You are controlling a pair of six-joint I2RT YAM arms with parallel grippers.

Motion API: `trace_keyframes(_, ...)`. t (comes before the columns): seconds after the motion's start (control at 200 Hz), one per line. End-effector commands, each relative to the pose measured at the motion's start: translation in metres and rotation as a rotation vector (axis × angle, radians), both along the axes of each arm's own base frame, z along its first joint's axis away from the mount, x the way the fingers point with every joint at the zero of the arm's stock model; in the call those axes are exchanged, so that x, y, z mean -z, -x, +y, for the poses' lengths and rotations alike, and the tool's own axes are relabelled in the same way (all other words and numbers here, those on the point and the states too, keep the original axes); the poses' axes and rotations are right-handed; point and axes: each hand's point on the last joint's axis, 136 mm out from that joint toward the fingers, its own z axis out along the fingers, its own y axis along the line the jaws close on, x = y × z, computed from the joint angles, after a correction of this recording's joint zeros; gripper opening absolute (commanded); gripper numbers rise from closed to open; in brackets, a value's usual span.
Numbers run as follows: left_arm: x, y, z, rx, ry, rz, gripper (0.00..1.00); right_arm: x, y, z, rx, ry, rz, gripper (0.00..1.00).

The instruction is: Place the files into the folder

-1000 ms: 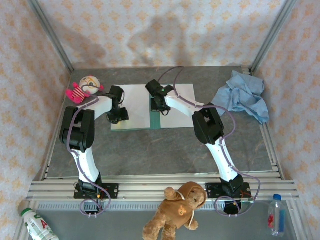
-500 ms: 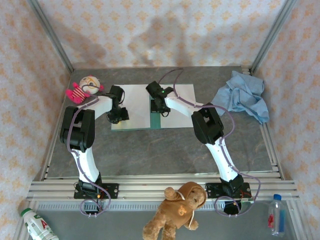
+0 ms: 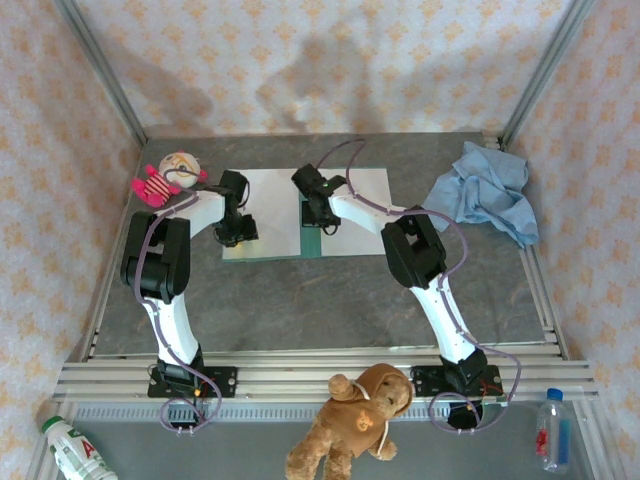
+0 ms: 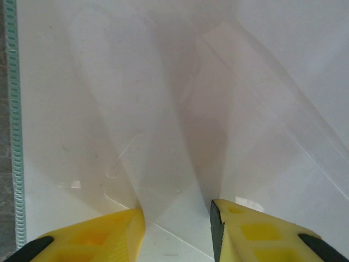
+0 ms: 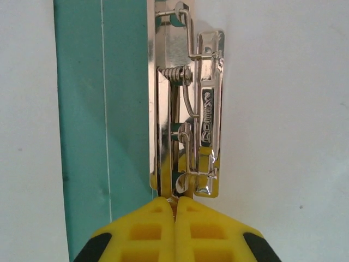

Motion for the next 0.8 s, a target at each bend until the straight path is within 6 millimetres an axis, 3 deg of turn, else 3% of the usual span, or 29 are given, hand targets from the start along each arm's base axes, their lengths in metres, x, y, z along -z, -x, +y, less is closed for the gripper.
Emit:
trace_keyframes(0.0, 0.024, 0.019, 0.006, 0.009, -0.034, 0.104, 0.4, 0.072, 0.029, -0.05, 0.049, 0.198, 0.174, 0.0)
trace_keyframes(0.28, 0.023, 0.018, 0.005, 0.01, -0.035, 0.104, 0.39, 0.066, 0.027, -0.045, 0.042, 0.186, 0.174, 0.0)
trace_keyframes(0.796, 0.026, 0.019, 0.006, 0.002, -0.035, 0.111, 0.4, 0.009, 0.008, -0.034, 0.035, 0.153, 0.106, 0.16)
